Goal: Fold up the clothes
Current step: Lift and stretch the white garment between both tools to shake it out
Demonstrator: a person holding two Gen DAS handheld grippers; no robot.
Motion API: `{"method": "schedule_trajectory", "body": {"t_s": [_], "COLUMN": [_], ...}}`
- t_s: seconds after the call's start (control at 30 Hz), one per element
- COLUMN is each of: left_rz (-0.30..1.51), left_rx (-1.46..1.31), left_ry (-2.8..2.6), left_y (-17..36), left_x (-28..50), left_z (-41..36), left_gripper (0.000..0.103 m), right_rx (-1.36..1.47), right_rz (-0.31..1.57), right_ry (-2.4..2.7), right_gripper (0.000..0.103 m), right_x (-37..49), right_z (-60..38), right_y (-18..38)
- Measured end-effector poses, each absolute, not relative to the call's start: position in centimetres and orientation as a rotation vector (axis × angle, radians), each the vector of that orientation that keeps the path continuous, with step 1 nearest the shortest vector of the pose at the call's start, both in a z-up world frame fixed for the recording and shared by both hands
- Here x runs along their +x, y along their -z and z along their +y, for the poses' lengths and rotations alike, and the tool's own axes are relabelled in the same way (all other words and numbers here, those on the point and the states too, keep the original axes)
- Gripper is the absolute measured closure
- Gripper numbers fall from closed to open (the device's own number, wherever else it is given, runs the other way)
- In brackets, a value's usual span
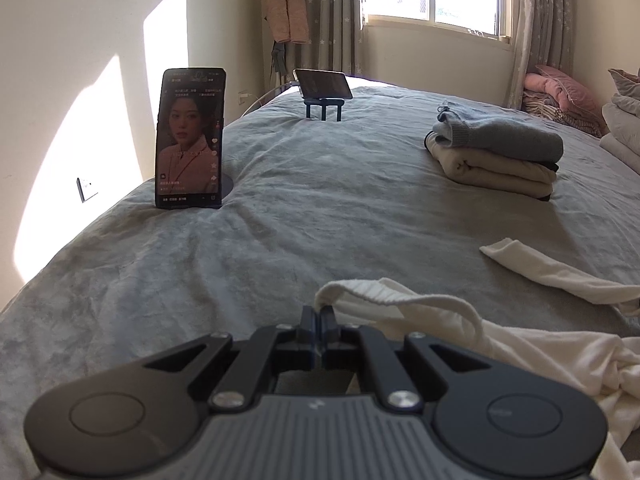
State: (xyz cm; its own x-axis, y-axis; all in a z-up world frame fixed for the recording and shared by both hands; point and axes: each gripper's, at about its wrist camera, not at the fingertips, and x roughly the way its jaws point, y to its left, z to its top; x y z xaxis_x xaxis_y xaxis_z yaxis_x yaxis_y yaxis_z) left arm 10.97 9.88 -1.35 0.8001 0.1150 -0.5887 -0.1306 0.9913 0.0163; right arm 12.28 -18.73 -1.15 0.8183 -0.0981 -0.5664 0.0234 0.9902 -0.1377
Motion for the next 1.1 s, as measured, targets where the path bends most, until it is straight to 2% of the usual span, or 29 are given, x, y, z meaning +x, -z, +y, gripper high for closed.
{"method": "schedule_trajectory", "body": {"t_s": [0.33, 0.83, 1.1], "left_rz": [0.634, 0.63, 0.51], "left_rx": [-0.017, -0.027, -0.062], "left_ry": [-0.128, -0.137, -0.133], "left_y": [1.6, 1.5, 0.2], "left_x": [11.1, 11.2, 10.3], "left_z": [10.0, 9.8, 9.9], "left_gripper": [0.101, 0.101, 0.101], "right_rx": [-0.12, -0.02, -0.021], "right_rz": [0.609, 0.747, 0.739], "right_ry": [0.237, 0.407, 0.424], "right_gripper": [0.096, 0.098, 0.097], "right_x": [9.9, 7.7, 7.3], "right_z": [-25.8, -33.7, -33.3], "right_y": [0.4, 1.7, 1.3]}}
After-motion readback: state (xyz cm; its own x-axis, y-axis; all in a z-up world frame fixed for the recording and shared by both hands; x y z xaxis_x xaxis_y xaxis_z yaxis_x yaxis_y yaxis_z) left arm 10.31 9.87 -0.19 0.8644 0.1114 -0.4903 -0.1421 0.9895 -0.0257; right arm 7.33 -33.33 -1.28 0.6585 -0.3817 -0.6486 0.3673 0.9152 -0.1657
